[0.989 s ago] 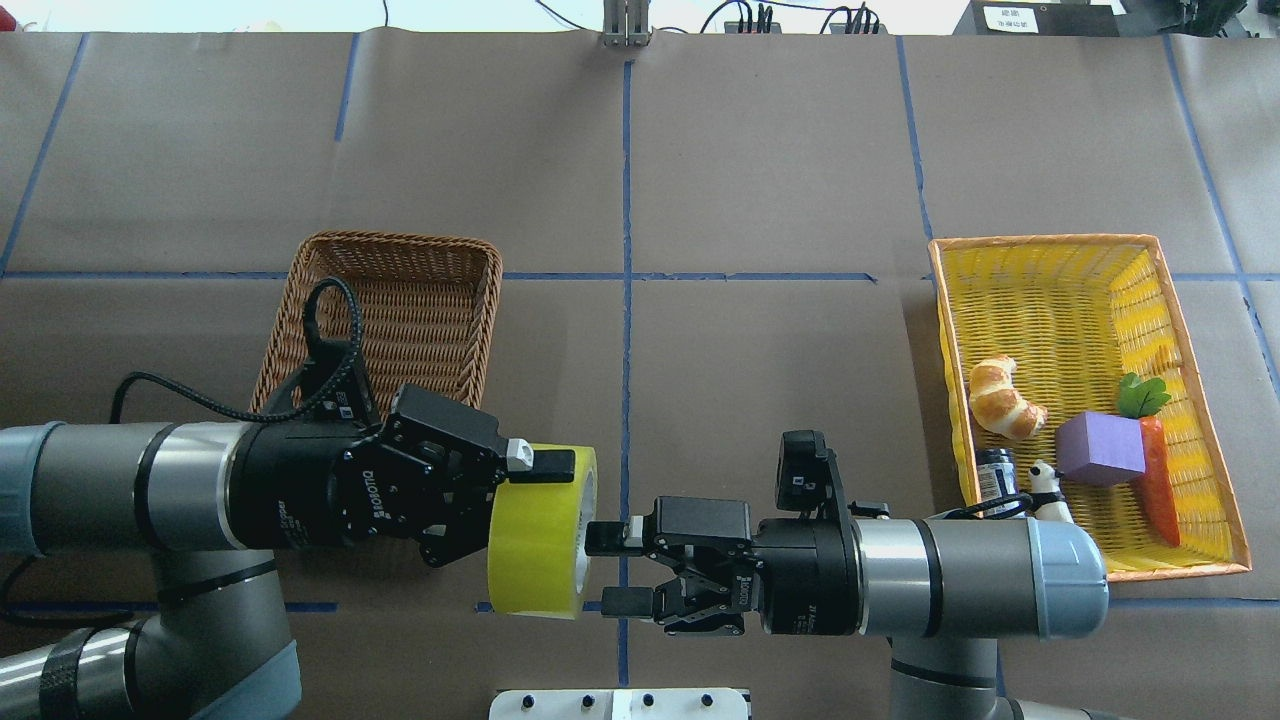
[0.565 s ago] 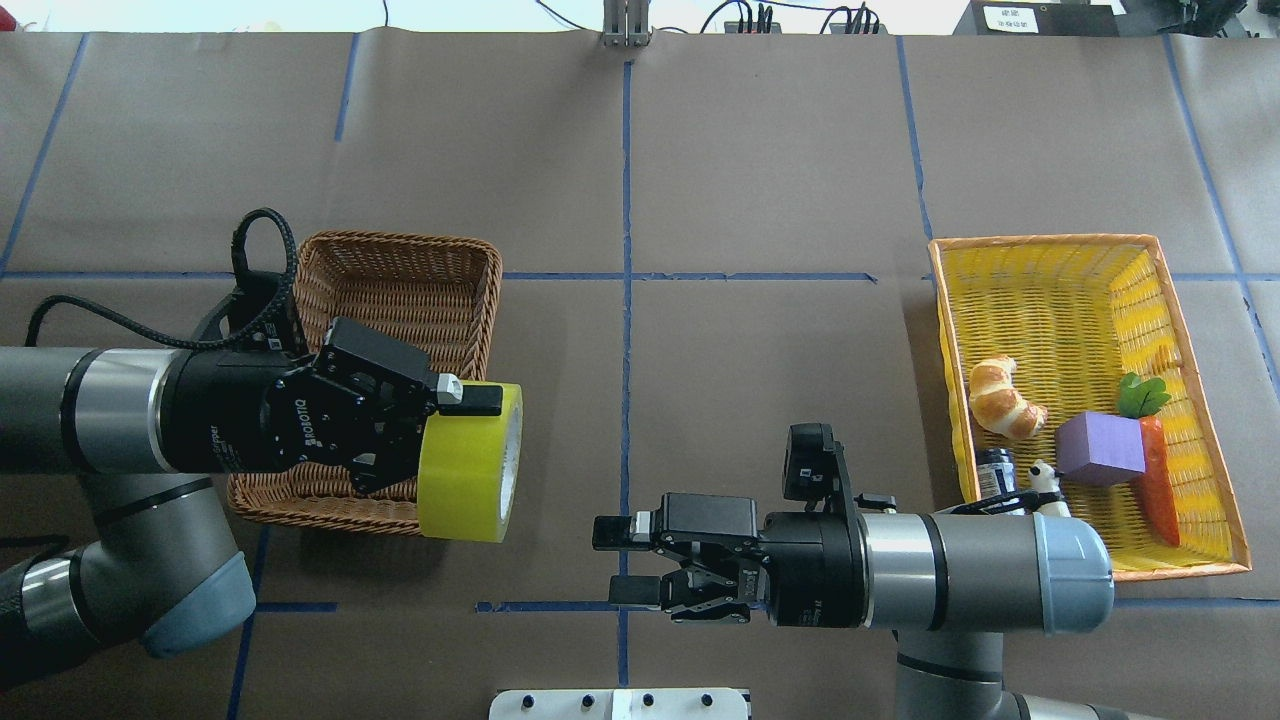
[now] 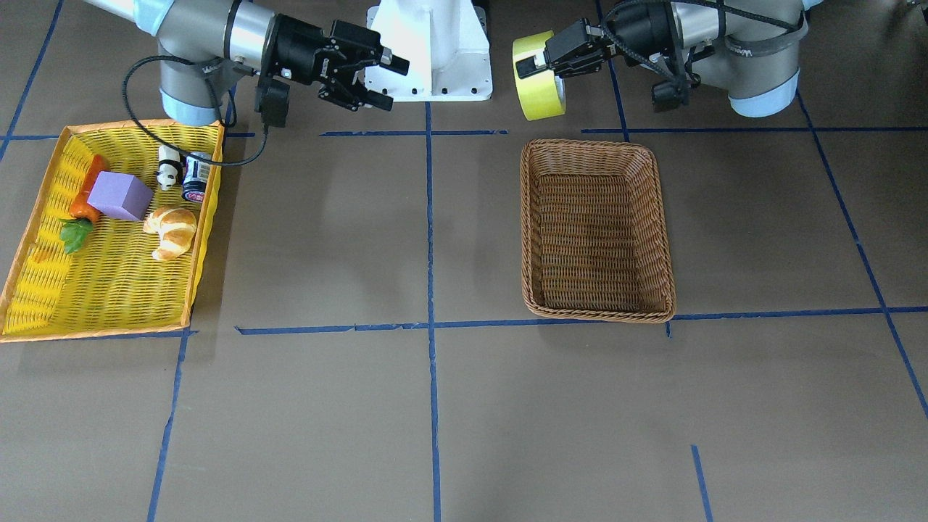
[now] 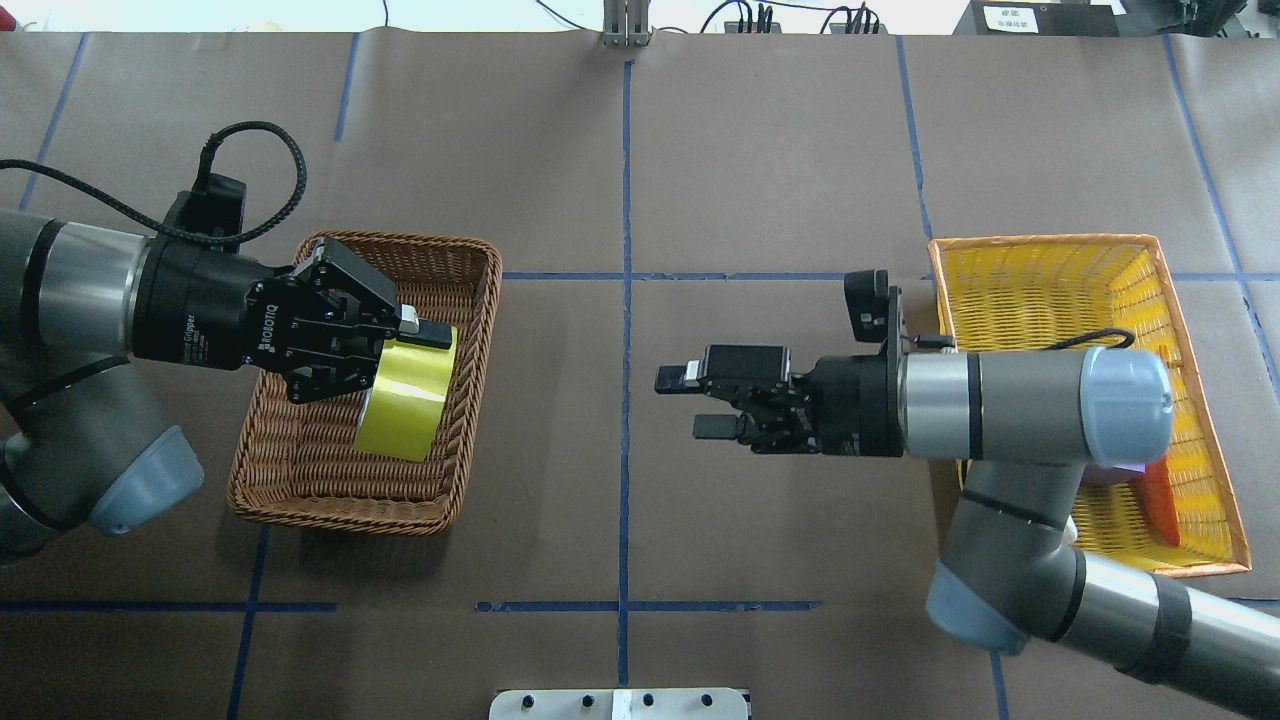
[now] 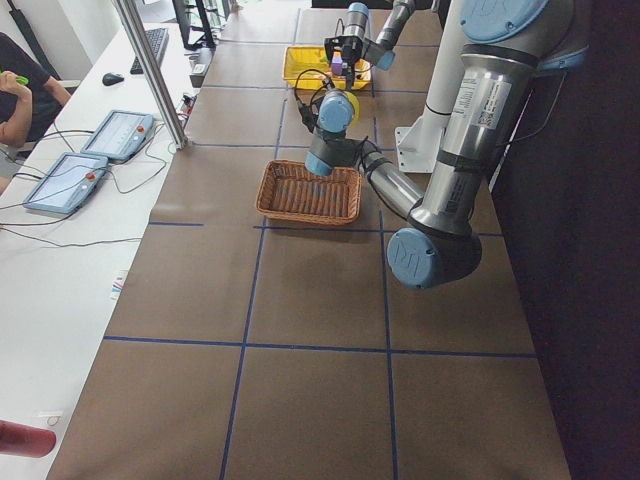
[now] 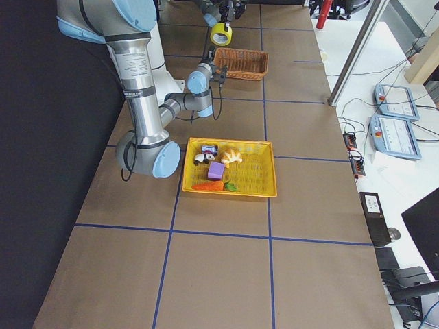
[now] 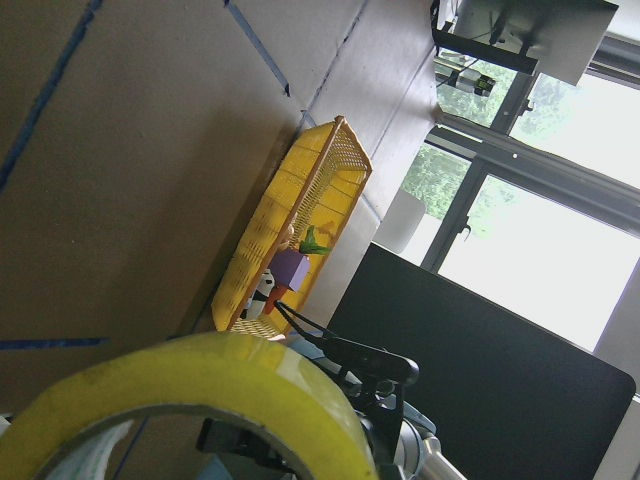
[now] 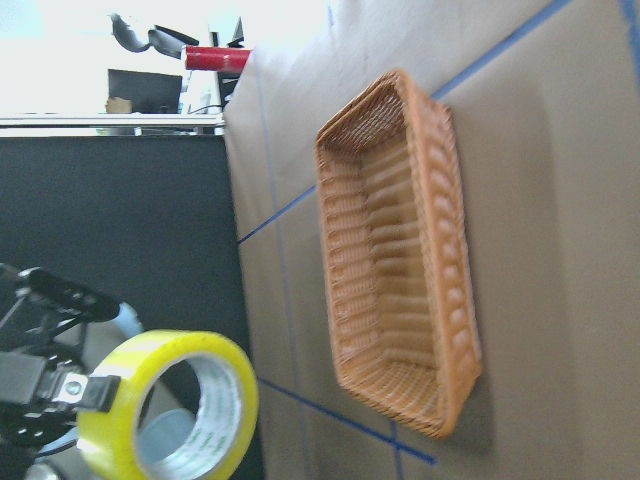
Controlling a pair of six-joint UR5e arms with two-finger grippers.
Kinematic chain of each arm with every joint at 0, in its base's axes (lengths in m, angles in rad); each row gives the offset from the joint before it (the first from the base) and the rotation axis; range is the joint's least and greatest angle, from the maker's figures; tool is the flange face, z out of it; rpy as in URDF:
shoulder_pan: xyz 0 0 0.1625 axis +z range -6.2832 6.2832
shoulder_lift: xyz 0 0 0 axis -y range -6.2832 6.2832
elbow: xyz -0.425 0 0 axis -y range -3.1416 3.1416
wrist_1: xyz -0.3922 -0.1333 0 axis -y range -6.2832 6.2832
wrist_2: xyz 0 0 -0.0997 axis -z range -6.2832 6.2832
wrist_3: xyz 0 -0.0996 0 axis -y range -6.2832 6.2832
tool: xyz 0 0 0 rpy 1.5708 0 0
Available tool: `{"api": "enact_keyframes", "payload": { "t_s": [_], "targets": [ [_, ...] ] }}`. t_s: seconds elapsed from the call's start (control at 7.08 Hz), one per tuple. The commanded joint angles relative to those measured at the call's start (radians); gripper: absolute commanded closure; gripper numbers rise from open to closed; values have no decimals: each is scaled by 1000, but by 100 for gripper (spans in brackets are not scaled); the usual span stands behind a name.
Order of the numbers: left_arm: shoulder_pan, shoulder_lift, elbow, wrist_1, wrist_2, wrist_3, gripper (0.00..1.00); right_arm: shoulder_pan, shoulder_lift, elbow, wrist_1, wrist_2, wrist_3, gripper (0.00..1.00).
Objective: Move tape to another basket
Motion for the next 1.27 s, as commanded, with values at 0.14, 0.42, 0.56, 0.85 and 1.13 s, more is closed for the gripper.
{"api": "enact_keyframes", "payload": {
  "t_s": [0.14,0.42,0.56,0.85,1.13],
  "targets": [
    [-20,4,-17,290,-43,272,98,247,2,6,-461,259,-249,0],
    [-23,4,-21,405,-35,407,99,315,7,12,-728,238,-529,0],
    [-24,4,-23,489,-29,521,99,359,4,12,-780,220,-629,0],
    [-18,4,-27,614,44,697,99,425,-1,12,-907,197,-874,0],
    [-10,6,-31,735,91,847,100,484,-4,12,-1072,186,-1120,0]
  ]
}}
